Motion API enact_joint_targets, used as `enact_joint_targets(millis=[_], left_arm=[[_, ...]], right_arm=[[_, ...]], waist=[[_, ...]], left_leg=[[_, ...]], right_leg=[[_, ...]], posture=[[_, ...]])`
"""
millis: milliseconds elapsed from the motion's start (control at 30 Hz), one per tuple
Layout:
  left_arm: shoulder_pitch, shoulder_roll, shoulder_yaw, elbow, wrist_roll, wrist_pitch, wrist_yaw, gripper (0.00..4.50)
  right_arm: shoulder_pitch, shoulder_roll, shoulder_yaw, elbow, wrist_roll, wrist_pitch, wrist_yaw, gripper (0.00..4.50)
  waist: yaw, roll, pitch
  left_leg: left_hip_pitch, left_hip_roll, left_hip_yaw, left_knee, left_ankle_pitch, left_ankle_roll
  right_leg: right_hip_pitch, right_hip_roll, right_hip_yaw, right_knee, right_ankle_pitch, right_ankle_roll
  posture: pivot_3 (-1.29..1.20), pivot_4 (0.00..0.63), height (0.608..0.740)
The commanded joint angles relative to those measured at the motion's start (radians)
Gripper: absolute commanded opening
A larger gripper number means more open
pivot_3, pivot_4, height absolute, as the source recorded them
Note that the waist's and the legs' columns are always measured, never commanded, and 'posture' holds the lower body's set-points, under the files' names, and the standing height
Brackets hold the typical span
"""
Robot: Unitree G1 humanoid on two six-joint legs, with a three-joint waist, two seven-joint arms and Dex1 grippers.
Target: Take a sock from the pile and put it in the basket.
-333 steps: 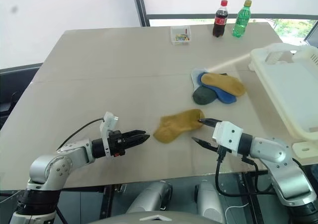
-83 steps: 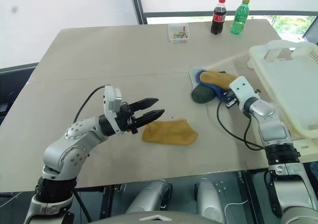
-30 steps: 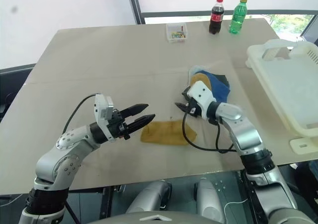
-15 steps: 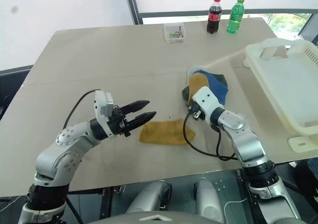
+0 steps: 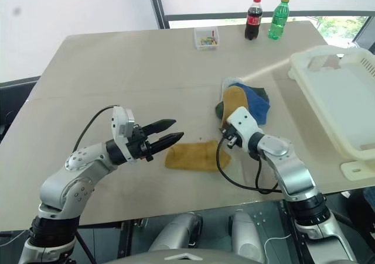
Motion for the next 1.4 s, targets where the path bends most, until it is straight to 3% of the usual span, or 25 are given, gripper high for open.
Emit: enact_joint_targets(millis=[33,433,533,600,633,1000,1400], left_arm=[[-0.011,0.009,0.013,-0.03,-0.014,0.001,-0.001,2.74],[0.002,0.01,0.006,-0.033,-0.006,-0.01,-0.01,2.74],[0.009,0.012,0.007,-0.033,-0.002,-0.015,-0.014,2.74],[0.01,0.012,0.007,-0.032,0.0,-0.017,-0.015,2.74],[0.01,0.012,0.008,-0.032,0.0,-0.018,-0.016,2.74],[0.014,0.015,0.021,-0.032,-0.008,-0.014,-0.011,2.74],[0.086,0.058,0.141,-0.031,-0.039,-0.003,0.005,2.74]], right_arm=[[0.028,-0.044,-0.007,-0.062,-0.004,-0.052,0.032,1.97],[0.068,-0.079,0.001,0.019,-0.007,-0.12,0.061,1.97],[0.055,-0.073,0.014,0.075,-0.024,-0.162,0.063,1.22],[0.044,-0.072,0.013,0.103,-0.03,-0.192,0.068,0.28],[0.04,-0.071,0.01,0.111,-0.03,-0.202,0.07,0.13],[-0.093,0.044,0.05,0.148,0.028,-0.299,0.161,0.13],[-0.279,0.19,0.208,0.447,-0.068,-0.55,0.249,0.13]], waist=[[0.0,0.0,0.0],[-0.002,0.0,0.0],[-0.002,0.0,0.0],[-0.003,0.0,0.0],[-0.003,0.0,0.0],[-0.005,0.0,0.0],[-0.008,0.0,0.0]], left_leg=[[0.0,0.0,0.0,0.0,0.0,0.0],[0.0,0.001,0.001,0.0,0.0,0.0],[0.0,0.001,0.001,0.0,0.0,0.0],[0.001,0.001,0.001,0.0,0.0,0.0],[0.001,0.001,0.001,0.0,0.0,0.0],[0.001,0.001,0.001,0.0,0.0,0.0],[0.001,0.001,0.001,0.0,0.0,0.0]], right_leg=[[0.0,0.0,0.0,0.0,0.0,0.0],[0.0,0.0,0.0,0.0,0.0,0.0],[0.0,0.0,0.0,0.0,0.0,0.0],[0.0,0.0,0.0,0.0,0.0,0.0],[0.001,0.0,0.001,0.0,0.0,0.0],[0.0,0.001,0.001,0.001,0.0,0.0],[-0.001,0.001,0.001,0.001,0.0,-0.001]], posture=[[0.0,0.15,0.729],[0.0,0.15,0.729],[0.0,0.15,0.729],[0.0,0.15,0.729],[0.0,0.15,0.729],[0.0,0.15,0.729],[0.0,0.15,0.729]])
